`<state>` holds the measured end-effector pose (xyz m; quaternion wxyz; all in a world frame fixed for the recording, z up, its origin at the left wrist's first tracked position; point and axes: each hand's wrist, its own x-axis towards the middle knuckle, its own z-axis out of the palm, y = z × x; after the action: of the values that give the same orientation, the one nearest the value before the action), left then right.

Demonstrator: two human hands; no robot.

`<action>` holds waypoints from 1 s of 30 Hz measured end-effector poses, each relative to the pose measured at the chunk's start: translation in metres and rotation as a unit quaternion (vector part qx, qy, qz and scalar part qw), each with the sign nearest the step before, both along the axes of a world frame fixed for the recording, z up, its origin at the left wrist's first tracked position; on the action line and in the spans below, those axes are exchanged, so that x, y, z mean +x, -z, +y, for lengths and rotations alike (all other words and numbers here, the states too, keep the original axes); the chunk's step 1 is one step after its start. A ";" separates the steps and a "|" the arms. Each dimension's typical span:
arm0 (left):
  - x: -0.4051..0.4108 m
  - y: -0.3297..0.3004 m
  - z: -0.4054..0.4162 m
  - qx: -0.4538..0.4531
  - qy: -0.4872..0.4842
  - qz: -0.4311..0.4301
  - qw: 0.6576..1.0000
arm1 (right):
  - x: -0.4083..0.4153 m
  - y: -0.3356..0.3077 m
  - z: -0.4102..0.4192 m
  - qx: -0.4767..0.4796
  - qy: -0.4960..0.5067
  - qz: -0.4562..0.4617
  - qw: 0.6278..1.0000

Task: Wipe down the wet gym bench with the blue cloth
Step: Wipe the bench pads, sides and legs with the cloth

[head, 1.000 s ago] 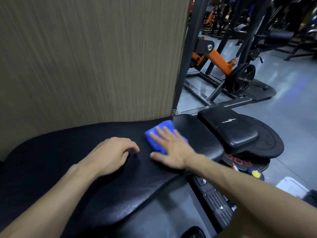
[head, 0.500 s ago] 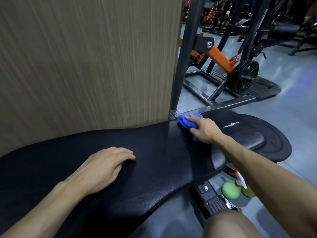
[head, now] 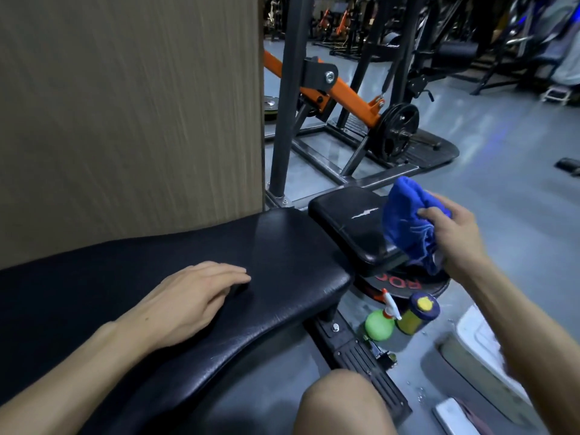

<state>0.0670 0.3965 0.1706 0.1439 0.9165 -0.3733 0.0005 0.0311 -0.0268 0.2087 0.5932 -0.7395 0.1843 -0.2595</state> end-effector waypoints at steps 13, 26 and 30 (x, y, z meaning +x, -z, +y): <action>0.033 0.029 -0.084 0.031 0.007 -0.007 0.999 | 0.042 0.075 -0.045 -0.464 -0.124 0.204 0.853; 0.048 0.022 -0.090 0.009 0.006 0.032 0.999 | 0.126 0.073 0.029 -0.546 -0.153 0.192 0.801; 0.053 0.021 -0.091 0.019 0.009 0.034 0.999 | 0.132 0.078 0.051 -0.569 -0.272 0.108 0.769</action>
<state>0.1195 0.3052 0.1496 0.1393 0.9150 -0.3768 -0.0385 0.1633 0.0246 0.1309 0.0857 -0.9840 -0.1428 -0.0634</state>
